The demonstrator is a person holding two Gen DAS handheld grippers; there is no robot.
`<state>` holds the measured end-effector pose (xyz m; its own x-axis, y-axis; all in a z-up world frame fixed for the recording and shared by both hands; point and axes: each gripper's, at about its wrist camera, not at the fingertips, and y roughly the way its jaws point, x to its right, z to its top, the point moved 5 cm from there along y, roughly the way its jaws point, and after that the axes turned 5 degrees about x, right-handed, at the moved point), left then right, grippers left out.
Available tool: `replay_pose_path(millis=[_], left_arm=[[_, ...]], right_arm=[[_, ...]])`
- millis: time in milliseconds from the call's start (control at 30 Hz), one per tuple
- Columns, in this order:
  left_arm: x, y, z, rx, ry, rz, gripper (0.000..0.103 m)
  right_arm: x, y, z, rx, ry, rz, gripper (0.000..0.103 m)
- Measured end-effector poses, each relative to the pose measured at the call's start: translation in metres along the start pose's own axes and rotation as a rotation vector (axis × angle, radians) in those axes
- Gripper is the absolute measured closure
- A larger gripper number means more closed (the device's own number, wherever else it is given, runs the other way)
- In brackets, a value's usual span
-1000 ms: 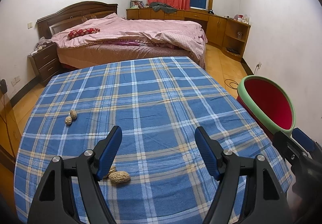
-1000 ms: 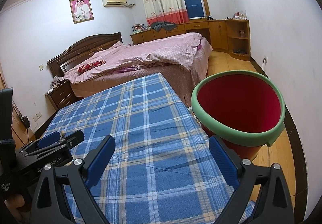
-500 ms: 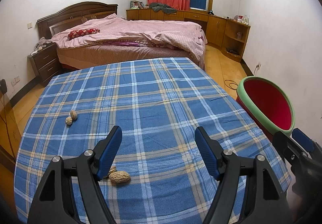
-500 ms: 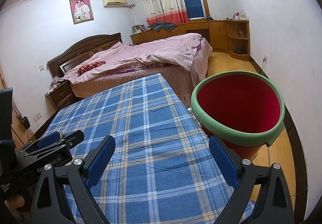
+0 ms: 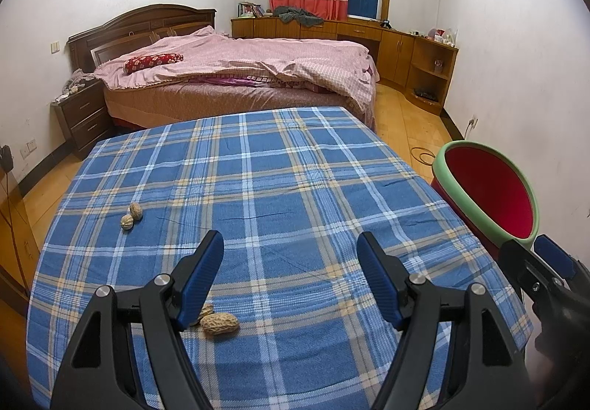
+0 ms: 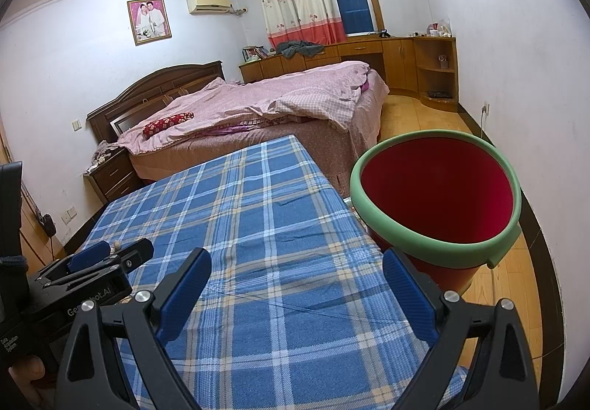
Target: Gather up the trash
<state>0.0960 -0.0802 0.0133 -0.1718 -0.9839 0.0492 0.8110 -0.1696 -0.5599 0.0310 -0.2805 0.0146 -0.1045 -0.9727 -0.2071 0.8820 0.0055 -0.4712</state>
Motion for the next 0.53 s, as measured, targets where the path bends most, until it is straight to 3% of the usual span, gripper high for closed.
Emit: replay_pose_path(millis=[533], left_arm=[[0.0009, -0.002, 0.0035, 0.002, -0.001, -0.001, 0.028]], right_arm=[[0.0005, 0.0007, -0.0009, -0.002, 0.001, 0.0, 0.007]])
